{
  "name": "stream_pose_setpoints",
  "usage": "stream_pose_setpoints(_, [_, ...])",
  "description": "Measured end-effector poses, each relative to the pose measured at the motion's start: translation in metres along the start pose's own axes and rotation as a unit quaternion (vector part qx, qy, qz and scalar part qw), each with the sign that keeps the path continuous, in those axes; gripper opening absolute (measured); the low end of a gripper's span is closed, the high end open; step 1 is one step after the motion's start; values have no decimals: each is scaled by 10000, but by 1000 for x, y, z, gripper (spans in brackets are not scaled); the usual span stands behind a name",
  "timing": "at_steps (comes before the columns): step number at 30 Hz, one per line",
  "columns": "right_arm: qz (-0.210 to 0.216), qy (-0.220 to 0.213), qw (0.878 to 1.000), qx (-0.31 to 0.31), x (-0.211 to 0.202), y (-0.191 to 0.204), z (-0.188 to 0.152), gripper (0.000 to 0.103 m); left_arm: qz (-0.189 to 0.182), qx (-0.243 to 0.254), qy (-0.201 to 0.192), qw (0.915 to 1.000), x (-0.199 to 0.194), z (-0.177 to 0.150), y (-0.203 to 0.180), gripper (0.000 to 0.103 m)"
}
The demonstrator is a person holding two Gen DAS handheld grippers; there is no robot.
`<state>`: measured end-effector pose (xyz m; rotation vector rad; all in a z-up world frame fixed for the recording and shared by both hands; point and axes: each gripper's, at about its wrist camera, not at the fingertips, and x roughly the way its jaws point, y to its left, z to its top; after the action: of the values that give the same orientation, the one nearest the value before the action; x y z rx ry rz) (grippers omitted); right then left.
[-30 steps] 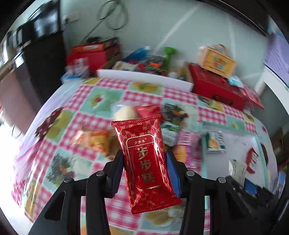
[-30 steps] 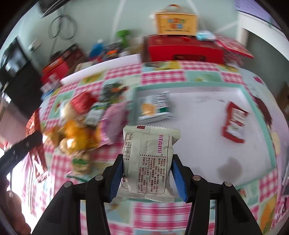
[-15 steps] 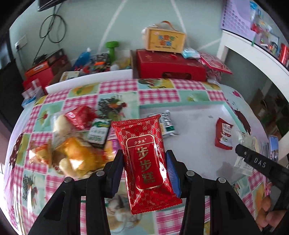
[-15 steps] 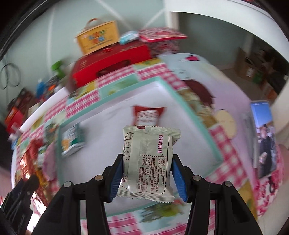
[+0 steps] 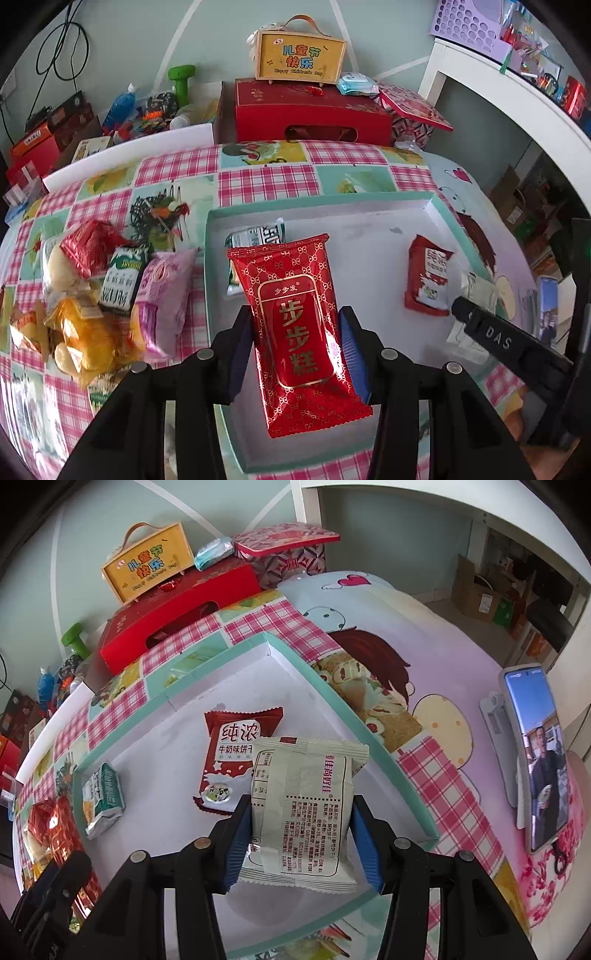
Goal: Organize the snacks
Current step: 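Carry both held packets into the tray and open both tools, then move both open tools back toward the snack pile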
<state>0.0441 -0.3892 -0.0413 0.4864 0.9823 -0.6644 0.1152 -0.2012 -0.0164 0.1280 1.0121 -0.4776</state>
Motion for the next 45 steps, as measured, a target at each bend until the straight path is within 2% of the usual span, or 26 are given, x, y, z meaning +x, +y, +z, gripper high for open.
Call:
stream_pose_setpoints(5, [-44, 112, 9999, -12, 6, 1, -1, 55, 50, -6, 135, 9999, 12, -1, -1, 49])
stream_pose_setpoints(7, [-81, 117, 9999, -6, 6, 1, -1, 59, 124, 4, 149, 9998, 13, -2, 0, 65])
stream_pose_setpoints(8, [-97, 119, 9999, -27, 6, 2, -1, 60, 137, 3, 137, 9998, 12, -2, 1, 67])
stream_pose_setpoints(15, [-40, 77, 9999, -98, 2, 5, -3, 62, 198, -164, 64, 9996, 4, 1, 14, 69])
stream_pose_setpoints(17, [-27, 62, 9999, -131, -1, 6, -4, 67, 218, -223, 52, 9995, 2, 1, 18, 75])
stream_pose_setpoints(18, [-21, 54, 9999, -151, -1, 7, -4, 72, 230, -265, 38, 9994, 1, 2, 21, 80])
stream_pose_setpoints(21, [68, -13, 9996, -258, -4, 12, -5, 89, 328, -342, -9, 9989, -1, 3, 27, 82])
stream_pose_setpoints(24, [159, -72, 9992, -369, -6, 18, -7, 102, 533, -403, -100, 9977, -2, 3, 35, 91])
stream_pose_setpoints(34, [216, -131, 9966, -788, -9, 37, -9, 103, 1204, -624, -152, 9906, -14, 4, 67, 91])
stream_pose_setpoints(37, [282, -159, 9962, -810, -14, 42, -11, 103, 1304, -656, -91, 9893, -18, 3, 78, 91])
stream_pose_setpoints(40, [528, -202, 9946, -869, -20, 52, -17, 103, 1363, -721, -33, 9880, -21, 1, 90, 91])
stream_pose_setpoints(45, [926, -445, 9859, -1324, -34, 83, -30, 103, 1462, -967, -21, 9845, -31, -6, 114, 91])
